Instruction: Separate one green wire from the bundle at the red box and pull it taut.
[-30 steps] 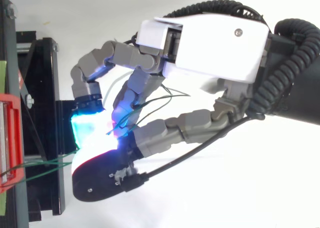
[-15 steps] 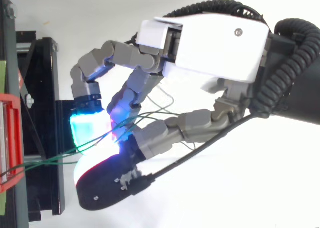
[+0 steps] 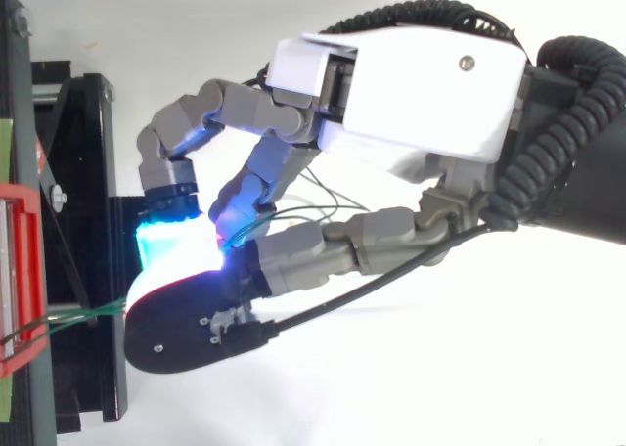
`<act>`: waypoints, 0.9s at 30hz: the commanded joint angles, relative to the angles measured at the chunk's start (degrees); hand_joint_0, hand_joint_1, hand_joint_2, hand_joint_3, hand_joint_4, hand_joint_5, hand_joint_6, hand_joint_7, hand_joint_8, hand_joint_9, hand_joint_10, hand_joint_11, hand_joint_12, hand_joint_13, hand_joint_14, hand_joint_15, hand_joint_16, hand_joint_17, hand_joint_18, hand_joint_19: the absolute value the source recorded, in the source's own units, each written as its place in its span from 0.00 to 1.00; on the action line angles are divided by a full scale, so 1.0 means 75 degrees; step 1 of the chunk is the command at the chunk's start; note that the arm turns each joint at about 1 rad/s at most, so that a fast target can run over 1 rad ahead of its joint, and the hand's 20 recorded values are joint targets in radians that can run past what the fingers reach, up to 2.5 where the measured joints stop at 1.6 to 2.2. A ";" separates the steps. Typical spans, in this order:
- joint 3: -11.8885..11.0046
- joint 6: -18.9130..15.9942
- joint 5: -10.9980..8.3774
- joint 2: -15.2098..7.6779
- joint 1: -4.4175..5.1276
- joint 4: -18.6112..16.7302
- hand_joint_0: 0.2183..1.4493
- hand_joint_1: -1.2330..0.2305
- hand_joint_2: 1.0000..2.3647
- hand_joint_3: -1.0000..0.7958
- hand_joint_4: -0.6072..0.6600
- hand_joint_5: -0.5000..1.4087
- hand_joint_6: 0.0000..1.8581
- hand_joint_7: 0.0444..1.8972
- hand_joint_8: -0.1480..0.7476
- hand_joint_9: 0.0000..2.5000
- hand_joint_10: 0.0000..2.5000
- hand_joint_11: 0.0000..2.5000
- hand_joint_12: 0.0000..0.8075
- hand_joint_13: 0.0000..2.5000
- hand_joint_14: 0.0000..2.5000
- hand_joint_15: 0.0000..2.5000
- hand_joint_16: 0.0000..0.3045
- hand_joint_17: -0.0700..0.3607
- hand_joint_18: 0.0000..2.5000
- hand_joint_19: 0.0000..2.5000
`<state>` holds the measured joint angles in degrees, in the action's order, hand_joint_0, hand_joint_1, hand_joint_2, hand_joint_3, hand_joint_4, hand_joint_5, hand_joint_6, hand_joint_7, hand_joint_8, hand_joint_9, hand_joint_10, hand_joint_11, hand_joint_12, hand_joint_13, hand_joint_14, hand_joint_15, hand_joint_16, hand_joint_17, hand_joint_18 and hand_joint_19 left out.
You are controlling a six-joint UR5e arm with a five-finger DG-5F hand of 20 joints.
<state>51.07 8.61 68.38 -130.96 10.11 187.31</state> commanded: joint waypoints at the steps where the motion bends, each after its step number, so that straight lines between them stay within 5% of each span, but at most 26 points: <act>1: 0.0000 0.0000 0.0000 0.0000 0.0000 -0.0001 0.30 0.36 0.02 0.47 0.62 0.17 0.47 0.68 0.53 0.47 0.00 0.72 0.54 0.34 0.01 0.30 0.20 0.47 0.32 0.21; 17: -0.0012 -0.0012 0.0000 0.0000 0.0000 -0.0001 0.38 0.22 0.01 0.35 0.61 0.16 0.48 0.65 0.52 0.44 0.00 0.71 0.52 0.33 0.01 0.29 0.19 0.47 0.32 0.18; 27: 0.0000 -0.0012 0.0000 0.0000 0.0000 -0.0001 0.39 0.23 0.00 0.32 0.61 0.16 0.48 0.65 0.53 0.45 0.00 0.71 0.52 0.34 0.01 0.29 0.19 0.46 0.32 0.18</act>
<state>51.02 8.53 68.38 -130.96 10.11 187.29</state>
